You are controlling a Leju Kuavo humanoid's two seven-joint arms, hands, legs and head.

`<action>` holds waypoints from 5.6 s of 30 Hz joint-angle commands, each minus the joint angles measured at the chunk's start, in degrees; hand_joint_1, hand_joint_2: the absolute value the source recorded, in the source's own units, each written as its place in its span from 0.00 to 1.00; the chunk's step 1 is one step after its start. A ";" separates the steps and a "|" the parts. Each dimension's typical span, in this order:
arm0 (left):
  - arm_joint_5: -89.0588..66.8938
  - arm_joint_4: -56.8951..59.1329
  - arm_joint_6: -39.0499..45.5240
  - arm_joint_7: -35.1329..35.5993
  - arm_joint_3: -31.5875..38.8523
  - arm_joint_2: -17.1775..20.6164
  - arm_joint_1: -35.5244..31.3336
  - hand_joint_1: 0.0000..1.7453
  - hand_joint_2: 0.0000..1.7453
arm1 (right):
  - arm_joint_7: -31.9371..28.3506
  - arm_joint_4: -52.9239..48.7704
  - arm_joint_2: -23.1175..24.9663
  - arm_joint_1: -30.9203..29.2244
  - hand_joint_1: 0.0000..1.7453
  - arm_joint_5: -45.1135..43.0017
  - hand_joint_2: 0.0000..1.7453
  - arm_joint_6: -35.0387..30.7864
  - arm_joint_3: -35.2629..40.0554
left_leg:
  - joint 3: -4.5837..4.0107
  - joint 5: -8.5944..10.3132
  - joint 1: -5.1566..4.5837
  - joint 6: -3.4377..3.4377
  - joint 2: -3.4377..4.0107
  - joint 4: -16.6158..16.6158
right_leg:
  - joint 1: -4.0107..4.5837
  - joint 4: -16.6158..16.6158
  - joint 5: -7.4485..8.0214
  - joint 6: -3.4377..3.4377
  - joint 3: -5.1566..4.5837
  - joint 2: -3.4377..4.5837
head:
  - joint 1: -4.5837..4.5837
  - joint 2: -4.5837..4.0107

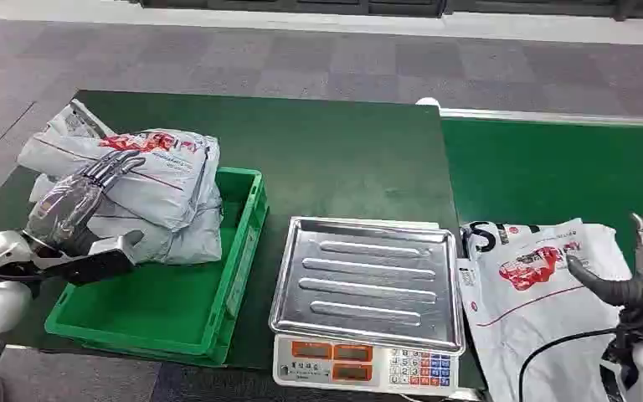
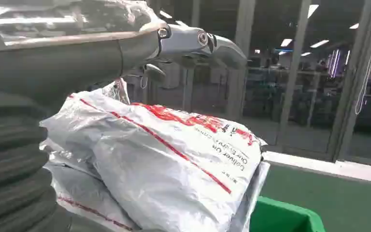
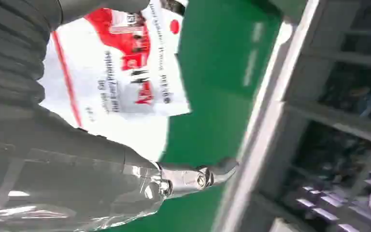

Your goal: Moved the parcel from conveyor to table for the left to box.

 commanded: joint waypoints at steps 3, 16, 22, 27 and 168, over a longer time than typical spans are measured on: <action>1.45 6.97 -1.71 -0.14 -4.05 -0.32 -6.89 0.00 1.00 | -4.49 -4.14 11.23 12.99 0.00 -0.38 1.00 2.70 -16.18 | 0.14 -0.05 0.01 -0.05 -0.71 -0.16 | 0.05 -0.09 -0.26 -0.05 0.50 -0.62 | 0.00 0.00; 2.52 7.35 -2.62 0.00 -4.60 0.55 -8.55 0.00 1.00 | -4.11 -4.49 12.97 14.02 0.00 0.35 1.00 3.31 -20.73 | 0.21 -0.10 0.03 -0.11 -0.36 -0.22 | 0.02 -0.17 -0.21 -0.06 0.40 -0.28 | 0.00 0.00; 2.37 7.54 -2.48 -0.13 -5.43 -0.24 -8.53 0.00 1.00 | -4.14 -4.71 13.25 14.11 0.00 0.44 1.00 3.34 -21.34 | 0.25 -0.09 -0.01 -0.09 -0.34 -0.25 | -0.01 -0.18 -0.21 -0.05 0.41 -0.27 | 0.00 0.00; 2.43 7.91 -2.56 0.07 -6.05 0.01 -9.43 0.00 1.00 | -3.14 -3.72 13.67 13.38 0.00 2.34 1.00 5.14 -23.82 | 0.15 -0.09 0.01 -0.10 -0.26 -0.17 | 0.00 -0.12 -0.21 -0.05 0.29 -0.18 | 0.00 0.00; 1.34 8.14 -2.53 -0.93 -7.79 -2.35 -8.91 0.00 1.00 | 1.32 12.39 -2.90 -23.30 1.00 13.64 1.00 5.09 14.34 | 0.13 0.18 -0.13 0.15 0.23 -0.12 | -0.09 -0.07 0.33 0.08 0.22 0.37 | 0.00 0.00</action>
